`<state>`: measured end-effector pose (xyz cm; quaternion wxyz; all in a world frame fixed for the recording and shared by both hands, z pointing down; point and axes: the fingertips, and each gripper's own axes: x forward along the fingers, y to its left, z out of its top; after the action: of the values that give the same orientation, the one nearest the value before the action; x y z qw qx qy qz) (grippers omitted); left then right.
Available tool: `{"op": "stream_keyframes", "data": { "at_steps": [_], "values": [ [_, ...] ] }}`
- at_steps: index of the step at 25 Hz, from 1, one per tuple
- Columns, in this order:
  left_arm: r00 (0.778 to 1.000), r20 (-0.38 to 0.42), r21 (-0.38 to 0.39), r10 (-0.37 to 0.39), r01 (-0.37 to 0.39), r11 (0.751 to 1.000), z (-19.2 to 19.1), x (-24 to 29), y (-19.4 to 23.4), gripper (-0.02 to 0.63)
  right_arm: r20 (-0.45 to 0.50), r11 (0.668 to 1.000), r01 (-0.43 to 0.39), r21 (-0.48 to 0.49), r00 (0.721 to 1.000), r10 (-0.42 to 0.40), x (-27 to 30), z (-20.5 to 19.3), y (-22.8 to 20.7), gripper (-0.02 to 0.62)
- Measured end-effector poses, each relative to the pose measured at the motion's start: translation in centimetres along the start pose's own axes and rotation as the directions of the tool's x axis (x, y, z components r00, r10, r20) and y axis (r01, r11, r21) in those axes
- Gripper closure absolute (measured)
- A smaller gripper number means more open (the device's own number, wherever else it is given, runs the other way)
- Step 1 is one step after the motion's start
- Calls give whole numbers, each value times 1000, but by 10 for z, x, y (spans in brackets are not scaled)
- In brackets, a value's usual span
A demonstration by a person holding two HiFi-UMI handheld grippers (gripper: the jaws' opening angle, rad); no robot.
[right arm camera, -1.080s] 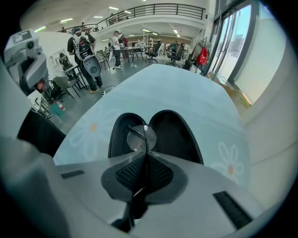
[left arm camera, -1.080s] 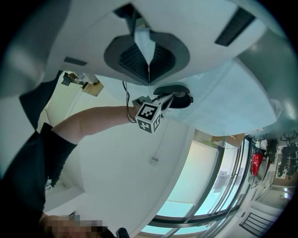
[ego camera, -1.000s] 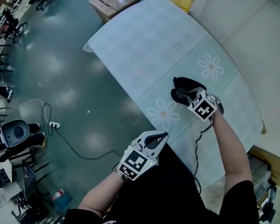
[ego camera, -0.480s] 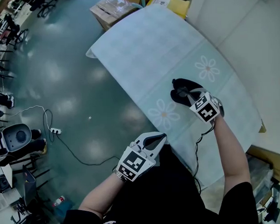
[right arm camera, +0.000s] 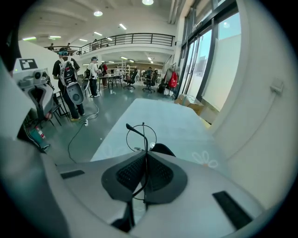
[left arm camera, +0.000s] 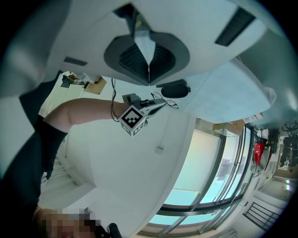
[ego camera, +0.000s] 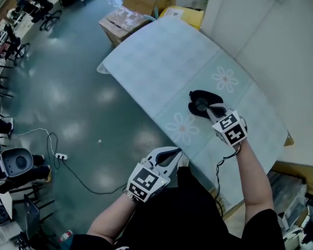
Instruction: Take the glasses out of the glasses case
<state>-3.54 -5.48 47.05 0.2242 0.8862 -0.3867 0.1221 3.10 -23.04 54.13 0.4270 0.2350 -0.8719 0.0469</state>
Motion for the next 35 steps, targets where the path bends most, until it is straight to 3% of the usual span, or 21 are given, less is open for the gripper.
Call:
{"op": "stream_keyframes", "data": {
  "at_steps": [10, 17, 28, 35],
  "values": [
    [999, 51, 19, -3, 2, 1000, 5, -43, 2, 577, 213, 986, 24, 166, 975, -60, -62, 34, 60, 571],
    [997, 65, 39, -36, 33, 999, 2, -64, -5, 577, 326, 944, 9, 329, 937, -122, -105, 35, 105, 571],
    [992, 39, 79, -122, 118, 990, -11, -72, -35, 577, 353, 883, -5, 470, 918, -182, -141, 0, 164, 571],
    [991, 46, 79, -125, 121, 989, -10, -61, -57, 577, 390, 858, -37, 512, 901, -193, -167, -19, 177, 571]
  ]
}}
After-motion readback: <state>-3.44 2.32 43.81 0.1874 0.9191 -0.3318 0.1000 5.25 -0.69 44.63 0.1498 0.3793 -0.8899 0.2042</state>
